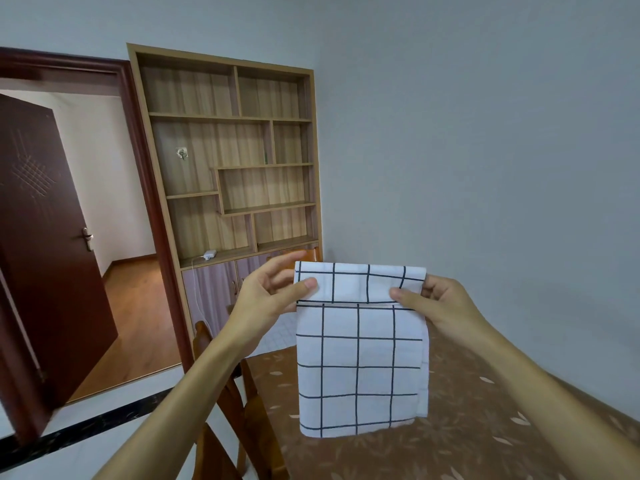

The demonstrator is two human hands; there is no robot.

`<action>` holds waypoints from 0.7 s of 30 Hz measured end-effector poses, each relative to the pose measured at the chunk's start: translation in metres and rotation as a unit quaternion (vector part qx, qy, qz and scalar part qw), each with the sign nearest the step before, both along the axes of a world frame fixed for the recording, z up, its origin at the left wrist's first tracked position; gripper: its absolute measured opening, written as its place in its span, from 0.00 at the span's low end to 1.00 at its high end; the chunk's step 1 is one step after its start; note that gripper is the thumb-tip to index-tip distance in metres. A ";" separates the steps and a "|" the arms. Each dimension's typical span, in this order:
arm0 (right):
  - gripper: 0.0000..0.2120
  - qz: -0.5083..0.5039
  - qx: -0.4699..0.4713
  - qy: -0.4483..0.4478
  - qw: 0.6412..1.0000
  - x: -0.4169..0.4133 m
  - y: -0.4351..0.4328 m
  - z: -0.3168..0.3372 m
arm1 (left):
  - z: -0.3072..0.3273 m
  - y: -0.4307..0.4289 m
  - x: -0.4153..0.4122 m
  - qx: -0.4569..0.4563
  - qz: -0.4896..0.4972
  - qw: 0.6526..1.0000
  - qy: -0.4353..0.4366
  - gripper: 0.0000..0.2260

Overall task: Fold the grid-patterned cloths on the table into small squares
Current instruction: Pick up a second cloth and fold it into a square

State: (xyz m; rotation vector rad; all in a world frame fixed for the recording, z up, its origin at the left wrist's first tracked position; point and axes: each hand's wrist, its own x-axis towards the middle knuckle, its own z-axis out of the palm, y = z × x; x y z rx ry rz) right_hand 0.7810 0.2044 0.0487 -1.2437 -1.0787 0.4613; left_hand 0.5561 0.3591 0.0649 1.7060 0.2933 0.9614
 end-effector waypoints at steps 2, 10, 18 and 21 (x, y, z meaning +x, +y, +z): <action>0.03 -0.016 0.012 0.001 1.000 0.001 0.001 0.001 | -0.001 0.001 -0.002 -0.008 -0.030 0.998 0.048 0.18; 0.10 0.038 -0.019 -0.035 0.998 0.001 -0.007 0.005 | -0.010 0.005 0.000 0.006 -0.008 0.999 0.051 0.13; 0.09 -0.005 0.005 -0.054 0.999 0.012 -0.008 -0.002 | -0.009 0.007 0.001 -0.006 -0.017 0.998 0.066 0.12; 0.14 -0.016 -0.003 -0.082 0.996 0.014 -0.010 -0.002 | -0.010 0.009 0.000 -0.020 -0.015 0.997 0.075 0.10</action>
